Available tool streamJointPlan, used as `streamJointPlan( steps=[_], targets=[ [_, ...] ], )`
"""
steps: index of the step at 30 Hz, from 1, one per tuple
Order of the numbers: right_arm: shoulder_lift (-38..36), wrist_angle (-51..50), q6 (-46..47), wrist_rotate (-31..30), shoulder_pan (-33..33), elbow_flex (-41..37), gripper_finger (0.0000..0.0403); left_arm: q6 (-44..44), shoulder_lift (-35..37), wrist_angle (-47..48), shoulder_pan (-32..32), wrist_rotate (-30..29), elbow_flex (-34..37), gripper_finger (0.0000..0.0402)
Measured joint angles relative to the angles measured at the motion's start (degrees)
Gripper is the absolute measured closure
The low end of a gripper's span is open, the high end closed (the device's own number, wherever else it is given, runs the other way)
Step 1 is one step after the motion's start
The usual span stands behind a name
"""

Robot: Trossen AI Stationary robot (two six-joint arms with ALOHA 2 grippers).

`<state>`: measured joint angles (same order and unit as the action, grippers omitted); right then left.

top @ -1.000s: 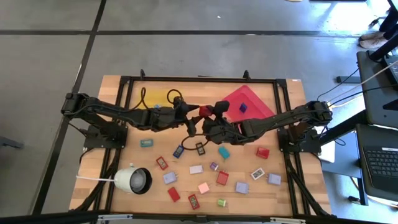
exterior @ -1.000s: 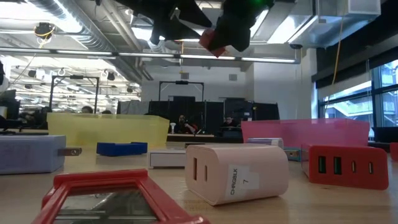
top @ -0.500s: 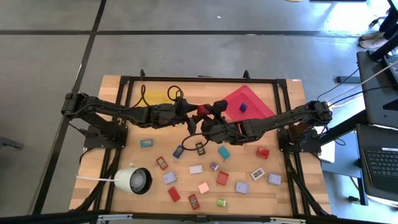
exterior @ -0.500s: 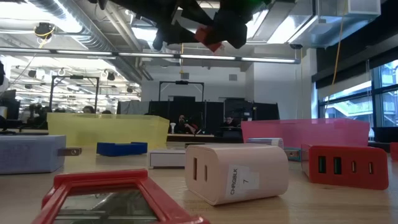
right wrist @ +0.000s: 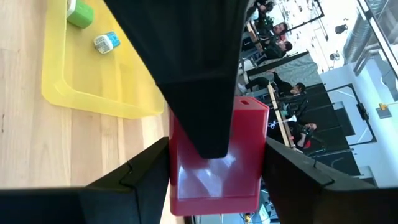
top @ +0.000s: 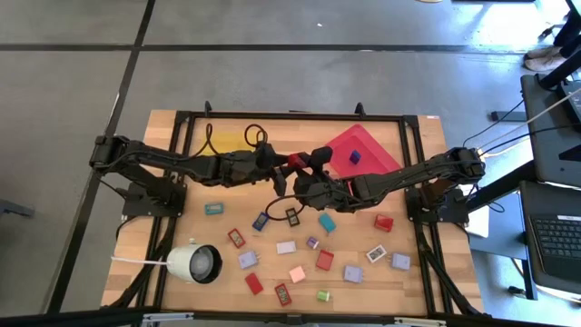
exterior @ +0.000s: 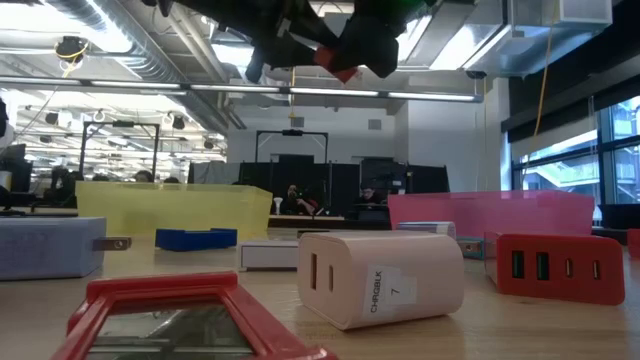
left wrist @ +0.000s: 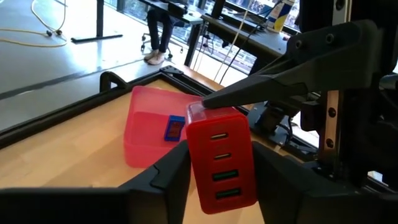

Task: Pick & Place Office items
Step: Put the top left red charger adapter into the yellow bin

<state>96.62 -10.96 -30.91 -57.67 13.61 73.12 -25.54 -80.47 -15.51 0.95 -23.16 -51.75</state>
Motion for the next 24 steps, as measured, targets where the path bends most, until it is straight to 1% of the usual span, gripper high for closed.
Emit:
streamJointPlan(
  steps=[4,7,11,13,15,17,19,21,24],
  targets=[
    [0.0,-0.12,0.63,0.41,0.17,0.0,0.017,-0.49,0.04,0.44,-0.01,0.41,0.0,0.0266],
    [-0.02,0.5,1.97,5.71,0.31,0.04,0.0149,0.59,-0.04,0.99,0.1,1.55,0.02,0.0265],
    [-0.11,0.46,3.63,11.0,0.26,0.04,0.0113,0.7,-0.04,2.27,0.18,1.7,0.09,0.0265],
    [-0.11,0.27,5.11,11.18,0.26,0.04,0.0098,1.47,-0.04,3.25,0.18,0.97,0.08,0.0266],
    [-0.34,-0.61,6.8,9.67,0.4,0.04,0.0086,2.07,-0.04,5.35,-0.04,-1.57,0.04,0.0268],
    [-1.18,-2.24,9.02,9.57,0.46,0.04,0.0079,2.77,-0.04,7.54,-0.72,-4.3,0.04,0.0269],
    [-2.66,-5.51,11.63,11.42,0.38,0.04,0.0077,2.79,-0.02,9.6,-1.6,-6.38,0.04,0.0269],
    [-4.32,-9.52,14.97,13.75,-0.1,0.04,0.0077,2.8,-0.02,12.46,-2.87,-7.15,0.04,0.0269],
    [-7.24,-18.0,22.43,15.78,-1.22,0.04,0.0082,2.64,0.0,18.37,-5.75,-7.15,0.04,0.0269]
  ],
)
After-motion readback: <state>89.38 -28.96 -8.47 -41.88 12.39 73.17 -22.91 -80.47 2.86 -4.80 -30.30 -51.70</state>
